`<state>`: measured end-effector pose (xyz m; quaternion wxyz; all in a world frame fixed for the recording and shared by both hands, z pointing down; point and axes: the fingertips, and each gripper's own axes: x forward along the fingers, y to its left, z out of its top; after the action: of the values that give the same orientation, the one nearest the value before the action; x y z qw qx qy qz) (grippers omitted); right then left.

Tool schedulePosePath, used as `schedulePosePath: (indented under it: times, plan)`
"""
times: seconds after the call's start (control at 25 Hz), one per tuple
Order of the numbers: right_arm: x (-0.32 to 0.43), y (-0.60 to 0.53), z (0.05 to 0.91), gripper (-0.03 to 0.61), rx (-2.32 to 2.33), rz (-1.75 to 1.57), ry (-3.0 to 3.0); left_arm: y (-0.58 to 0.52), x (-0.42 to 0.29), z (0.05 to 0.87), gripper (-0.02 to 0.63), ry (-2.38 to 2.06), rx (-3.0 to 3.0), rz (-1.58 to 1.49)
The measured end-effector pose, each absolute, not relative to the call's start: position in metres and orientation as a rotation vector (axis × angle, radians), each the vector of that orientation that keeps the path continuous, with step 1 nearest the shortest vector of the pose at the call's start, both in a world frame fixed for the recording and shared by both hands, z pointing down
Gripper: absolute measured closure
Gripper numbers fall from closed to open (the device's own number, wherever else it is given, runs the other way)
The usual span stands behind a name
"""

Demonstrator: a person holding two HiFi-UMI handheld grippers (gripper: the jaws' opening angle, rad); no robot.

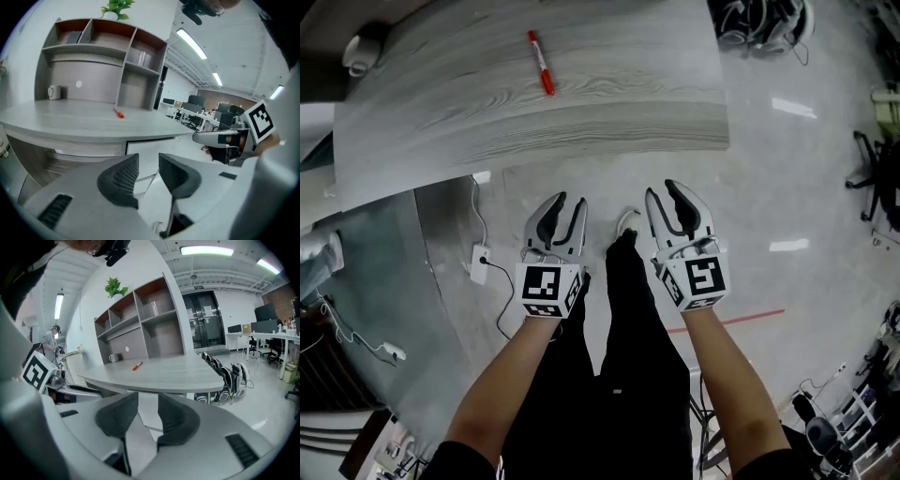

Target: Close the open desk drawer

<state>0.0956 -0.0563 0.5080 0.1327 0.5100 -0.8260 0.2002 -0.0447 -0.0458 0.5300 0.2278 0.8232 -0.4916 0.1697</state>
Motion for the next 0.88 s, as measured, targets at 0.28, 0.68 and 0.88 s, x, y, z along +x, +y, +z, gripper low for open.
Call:
schedulePosePath:
  times: [0.28, 0.68, 0.88]
  plan:
    - [0.071, -0.017, 0.416, 0.437, 1.559, 0.459, -2.420, -0.022, -0.054, 0.449, 0.480, -1.307, 2.383, 0.421]
    - [0.034, 0.031, 0.313, 0.443, 1.603, 0.485, -2.454, 0.011, -0.055, 0.327, 0.480, -1.253, 2.516, 0.302]
    - [0.022, 0.045, 0.266, 0.456, 1.647, 0.435, -2.490, 0.029, -0.063, 0.283, 0.480, -1.246, 2.538, 0.231]
